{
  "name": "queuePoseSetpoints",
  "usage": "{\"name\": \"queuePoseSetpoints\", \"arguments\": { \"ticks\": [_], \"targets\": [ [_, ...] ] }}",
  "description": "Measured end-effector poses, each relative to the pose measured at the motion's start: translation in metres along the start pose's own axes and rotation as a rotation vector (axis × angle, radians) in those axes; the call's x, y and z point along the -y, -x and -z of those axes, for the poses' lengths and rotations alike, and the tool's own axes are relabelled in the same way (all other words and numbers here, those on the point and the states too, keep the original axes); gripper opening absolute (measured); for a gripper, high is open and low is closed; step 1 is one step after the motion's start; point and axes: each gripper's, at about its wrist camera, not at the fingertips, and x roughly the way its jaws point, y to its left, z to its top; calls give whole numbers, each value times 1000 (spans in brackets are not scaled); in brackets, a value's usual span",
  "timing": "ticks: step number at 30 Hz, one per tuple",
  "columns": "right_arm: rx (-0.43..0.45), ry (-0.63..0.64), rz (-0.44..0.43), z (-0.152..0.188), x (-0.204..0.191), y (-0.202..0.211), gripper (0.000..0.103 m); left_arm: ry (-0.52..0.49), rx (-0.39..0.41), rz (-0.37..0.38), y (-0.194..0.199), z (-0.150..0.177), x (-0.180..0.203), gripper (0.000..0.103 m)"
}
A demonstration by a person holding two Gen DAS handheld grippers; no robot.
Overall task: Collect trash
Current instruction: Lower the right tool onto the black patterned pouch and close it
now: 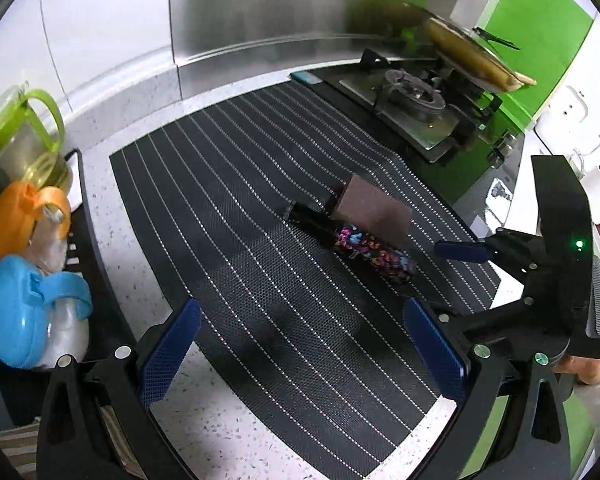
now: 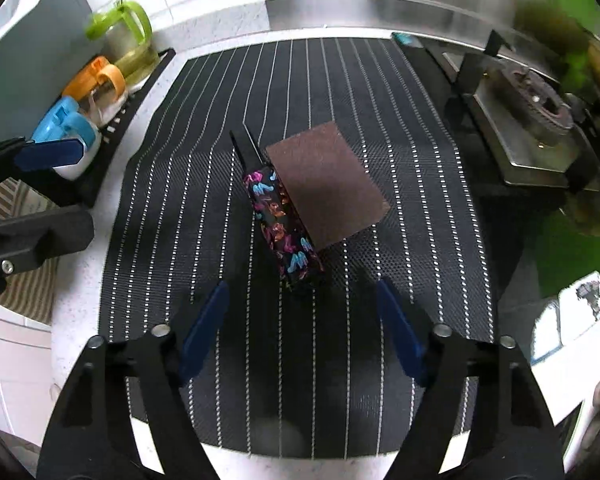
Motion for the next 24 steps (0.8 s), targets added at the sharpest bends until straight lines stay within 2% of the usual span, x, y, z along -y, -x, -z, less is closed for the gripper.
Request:
{"name": "queuePoseSetpoints", "arguments": {
  "ticks": [4, 11, 17, 24],
  "targets": [
    [-12, 21, -3, -4, -2, -12, 55, 16, -10, -2, -7, 2, -5, 97],
    [-8, 35, -9, -8, -4, -18, 46, 25, -18, -3, -10, 4, -9, 97],
    [-6, 45, 4, -12, -6, -20, 31, 26, -22, 2, -11, 6, -9, 97],
    [13, 53, -20, -9, -10, -13, 25, 23, -19, 2, -9, 7, -9, 97]
  ]
}}
